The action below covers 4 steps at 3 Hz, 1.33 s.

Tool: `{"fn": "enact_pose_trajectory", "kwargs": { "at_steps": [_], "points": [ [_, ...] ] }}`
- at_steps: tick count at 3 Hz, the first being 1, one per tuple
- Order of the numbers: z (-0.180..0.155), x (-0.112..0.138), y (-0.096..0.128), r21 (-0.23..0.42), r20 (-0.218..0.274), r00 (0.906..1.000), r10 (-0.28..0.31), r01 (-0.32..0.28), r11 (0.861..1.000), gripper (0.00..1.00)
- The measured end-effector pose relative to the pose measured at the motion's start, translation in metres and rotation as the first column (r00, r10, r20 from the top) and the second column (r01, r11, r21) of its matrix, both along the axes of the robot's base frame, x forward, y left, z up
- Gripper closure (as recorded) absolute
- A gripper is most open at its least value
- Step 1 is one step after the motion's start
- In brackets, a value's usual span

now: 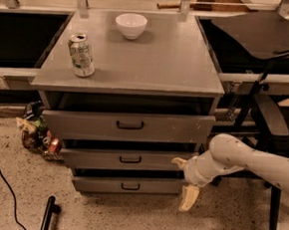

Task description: Open middle drawer

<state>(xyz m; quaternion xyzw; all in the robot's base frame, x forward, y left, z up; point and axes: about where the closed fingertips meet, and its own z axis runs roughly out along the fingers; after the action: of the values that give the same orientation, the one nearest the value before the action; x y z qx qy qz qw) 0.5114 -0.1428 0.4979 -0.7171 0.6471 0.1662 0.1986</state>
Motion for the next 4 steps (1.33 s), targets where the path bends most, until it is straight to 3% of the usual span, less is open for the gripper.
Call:
{"fn": "enact_pose_trajectory", "kwargs": {
  "at_steps": [1, 3, 4],
  "points": [
    [-0.033, 0.024, -0.001, -0.011, 0.070, 0.9975, 0.010, -0.010, 1.000, 0.00],
    [-0.040, 0.068, 0.011, -0.045, 0.219, 0.9734, 0.065, -0.057, 0.997, 0.00],
    [-0.049, 0.085, 0.022, -0.056, 0.241, 0.9662, 0.091, -0.080, 0.995, 0.00]
  ]
}}
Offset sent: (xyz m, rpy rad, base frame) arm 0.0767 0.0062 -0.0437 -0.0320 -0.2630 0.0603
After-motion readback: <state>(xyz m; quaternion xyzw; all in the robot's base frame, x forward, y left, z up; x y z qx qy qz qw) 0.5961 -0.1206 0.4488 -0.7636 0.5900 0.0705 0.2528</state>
